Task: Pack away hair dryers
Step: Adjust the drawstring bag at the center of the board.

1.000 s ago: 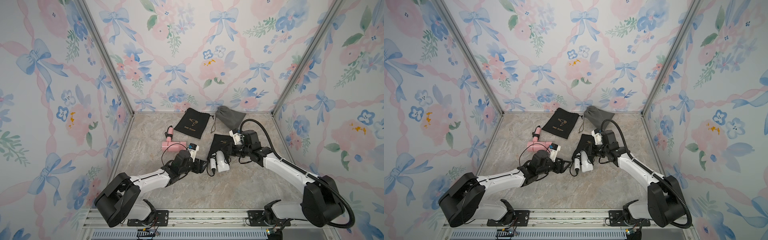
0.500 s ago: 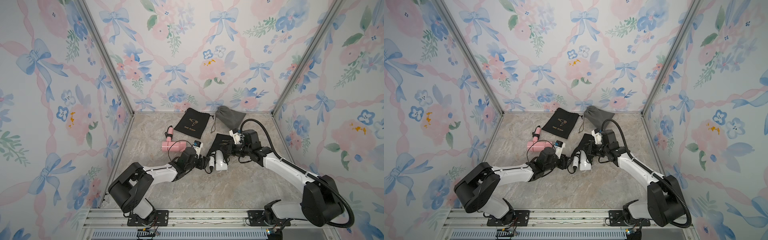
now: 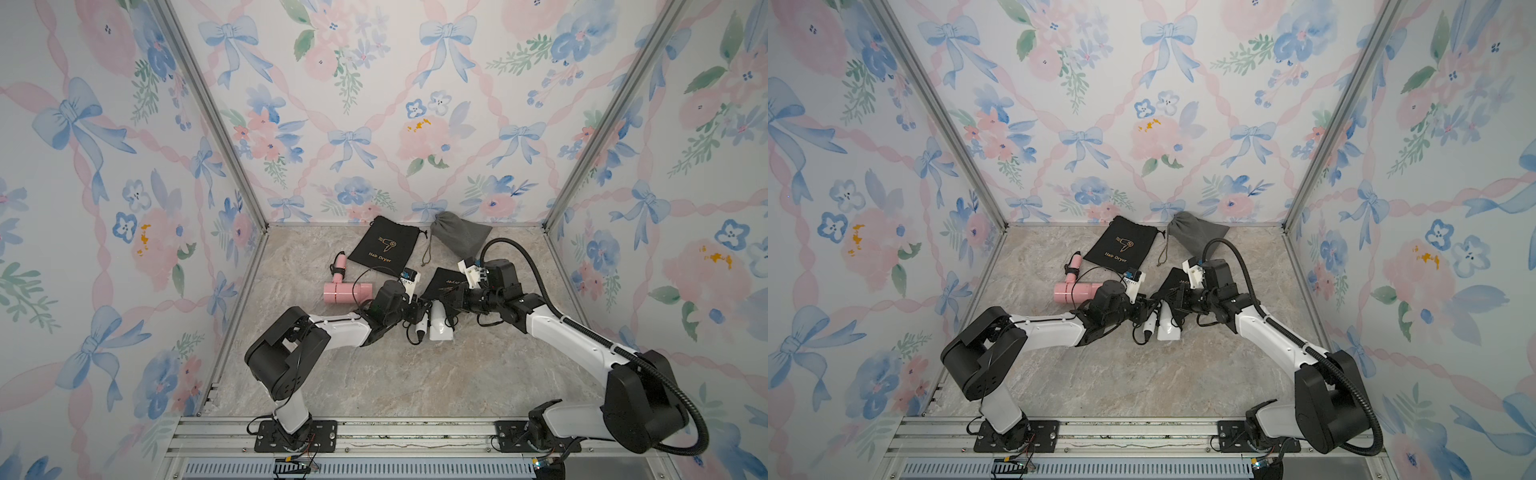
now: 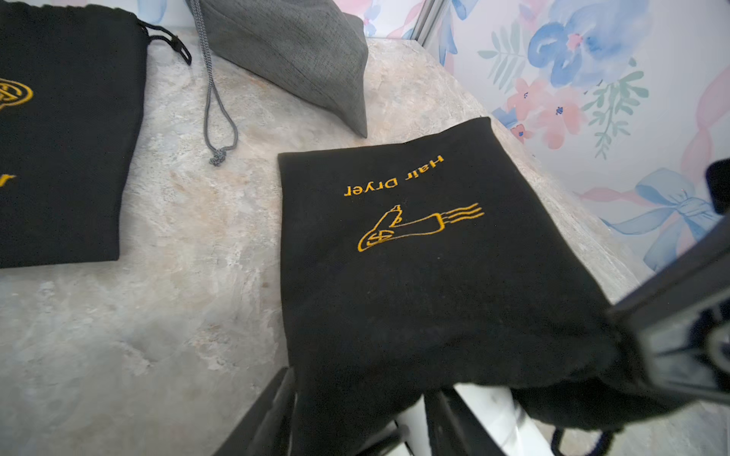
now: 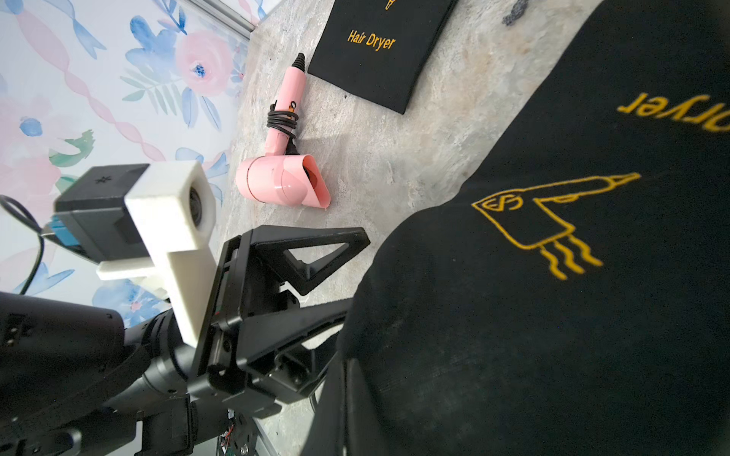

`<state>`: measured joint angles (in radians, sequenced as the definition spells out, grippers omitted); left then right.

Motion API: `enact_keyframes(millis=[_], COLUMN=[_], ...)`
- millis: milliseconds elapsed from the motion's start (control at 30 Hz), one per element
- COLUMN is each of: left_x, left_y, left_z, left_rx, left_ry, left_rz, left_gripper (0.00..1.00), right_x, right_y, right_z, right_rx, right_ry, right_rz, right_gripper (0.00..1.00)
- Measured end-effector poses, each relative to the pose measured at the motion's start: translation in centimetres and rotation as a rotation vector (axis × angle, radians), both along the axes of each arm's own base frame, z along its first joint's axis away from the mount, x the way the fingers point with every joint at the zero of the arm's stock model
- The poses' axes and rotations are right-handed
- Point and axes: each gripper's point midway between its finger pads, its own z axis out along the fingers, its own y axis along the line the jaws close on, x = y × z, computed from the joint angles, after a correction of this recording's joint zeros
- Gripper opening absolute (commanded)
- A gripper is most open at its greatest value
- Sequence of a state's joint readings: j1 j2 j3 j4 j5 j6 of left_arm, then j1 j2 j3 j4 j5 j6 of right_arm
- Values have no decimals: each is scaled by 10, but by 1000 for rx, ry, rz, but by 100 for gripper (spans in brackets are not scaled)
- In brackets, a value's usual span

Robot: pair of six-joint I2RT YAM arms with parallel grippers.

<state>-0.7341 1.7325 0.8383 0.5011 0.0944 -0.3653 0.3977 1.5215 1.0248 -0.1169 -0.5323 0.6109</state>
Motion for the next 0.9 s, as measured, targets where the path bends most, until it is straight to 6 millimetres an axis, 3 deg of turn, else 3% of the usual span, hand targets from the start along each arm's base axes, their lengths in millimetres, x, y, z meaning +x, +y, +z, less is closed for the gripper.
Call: enact_keyframes(millis=[333, 500, 733, 900], left_x=[1, -1, -4, -8], left_y=[-7, -13, -18, -27], left_z=[3, 15, 40, 85], left_rx=[0, -33, -77, -150], left_ry=[-17, -29, -22, -54], left_rz=[-34, -61, -91, -140], left_gripper=[0, 0, 0, 0], right_x=[0, 1, 5, 10], right_y=[-2, -10, -24, -39], right_z=[10, 25, 24, 20], right_rx=[21, 22, -14, -57], right_ry=[-1, -37, -22, -5], right_rz=[-26, -57, -113, -164], right_gripper=[0, 0, 0, 0])
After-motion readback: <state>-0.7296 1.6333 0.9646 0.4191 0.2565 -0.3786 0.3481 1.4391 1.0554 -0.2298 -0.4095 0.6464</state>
